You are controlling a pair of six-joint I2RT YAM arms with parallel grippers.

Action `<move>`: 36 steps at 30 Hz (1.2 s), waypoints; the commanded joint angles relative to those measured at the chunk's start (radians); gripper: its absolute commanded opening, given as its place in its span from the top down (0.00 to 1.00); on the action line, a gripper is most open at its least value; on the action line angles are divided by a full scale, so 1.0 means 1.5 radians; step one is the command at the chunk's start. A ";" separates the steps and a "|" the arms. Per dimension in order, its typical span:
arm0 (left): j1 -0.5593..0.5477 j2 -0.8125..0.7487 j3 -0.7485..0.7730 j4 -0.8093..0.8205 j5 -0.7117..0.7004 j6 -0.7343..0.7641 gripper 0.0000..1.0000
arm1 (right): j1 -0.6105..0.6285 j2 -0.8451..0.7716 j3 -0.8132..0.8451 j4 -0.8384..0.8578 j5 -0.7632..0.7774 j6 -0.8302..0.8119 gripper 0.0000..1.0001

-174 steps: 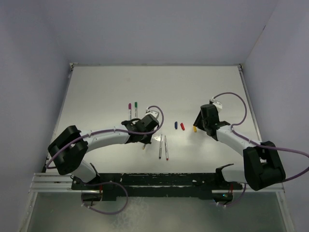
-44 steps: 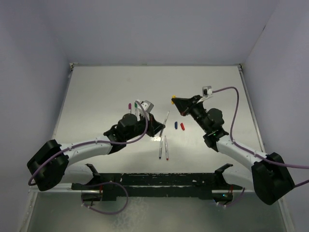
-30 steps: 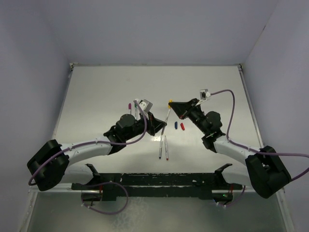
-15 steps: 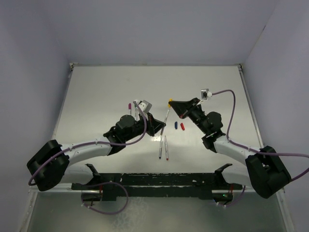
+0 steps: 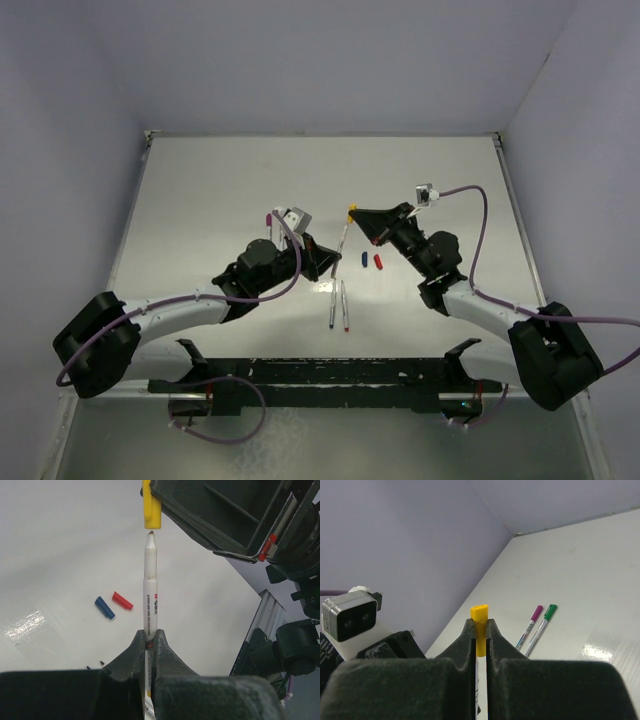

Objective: Insert the pens into the pen caps

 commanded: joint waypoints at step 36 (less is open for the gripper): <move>0.003 0.007 0.006 0.057 -0.021 0.006 1.00 | 0.006 0.030 -0.024 0.110 -0.047 0.070 1.00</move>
